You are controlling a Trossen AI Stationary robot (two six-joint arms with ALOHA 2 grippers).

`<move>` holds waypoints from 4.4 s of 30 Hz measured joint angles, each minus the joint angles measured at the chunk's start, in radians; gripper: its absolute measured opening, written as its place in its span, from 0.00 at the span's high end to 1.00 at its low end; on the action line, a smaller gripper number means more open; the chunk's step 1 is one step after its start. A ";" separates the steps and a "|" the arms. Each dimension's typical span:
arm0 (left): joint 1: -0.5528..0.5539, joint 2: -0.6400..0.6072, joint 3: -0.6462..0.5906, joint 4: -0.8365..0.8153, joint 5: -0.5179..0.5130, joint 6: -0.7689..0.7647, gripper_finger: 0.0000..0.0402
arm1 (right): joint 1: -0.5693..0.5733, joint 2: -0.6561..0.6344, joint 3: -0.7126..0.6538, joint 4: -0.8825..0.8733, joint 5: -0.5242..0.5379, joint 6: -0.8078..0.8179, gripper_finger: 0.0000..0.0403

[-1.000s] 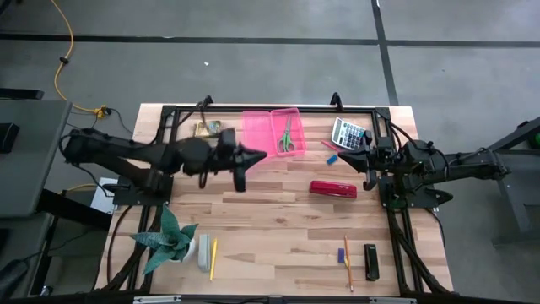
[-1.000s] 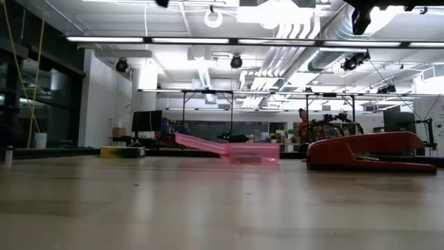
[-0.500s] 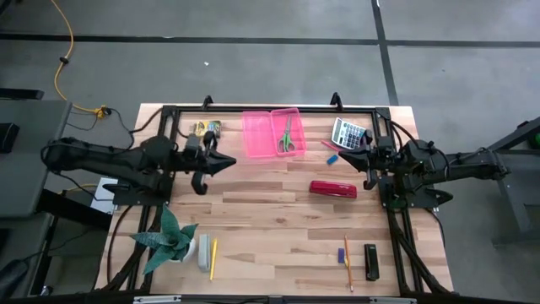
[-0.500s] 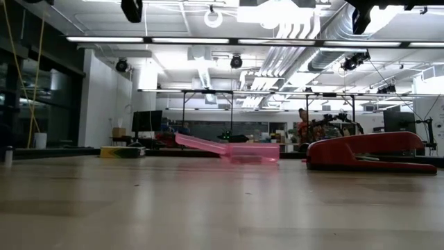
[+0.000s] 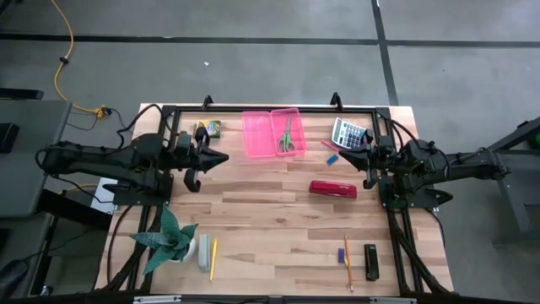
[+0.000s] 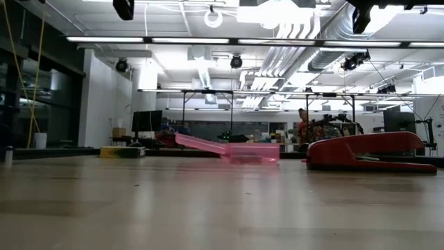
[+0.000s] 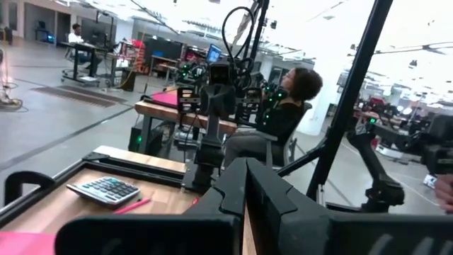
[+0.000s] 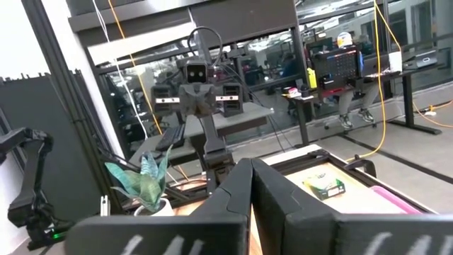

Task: Pack school essentials
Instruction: Put the orange pencil into the pink supply box

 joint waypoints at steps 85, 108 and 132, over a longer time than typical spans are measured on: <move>0.004 -0.002 0.000 -0.046 -0.004 -0.023 1.00 | 0.557 1.169 0.380 -0.825 -0.438 1.811 0.88; 0.004 -0.002 0.000 -0.042 -0.011 -0.049 1.00 | 0.471 0.850 0.380 -0.858 -0.257 1.509 1.00; 0.004 0.246 0.112 0.039 0.004 -0.190 1.00 | -0.099 0.627 0.381 -0.079 -0.236 0.151 1.00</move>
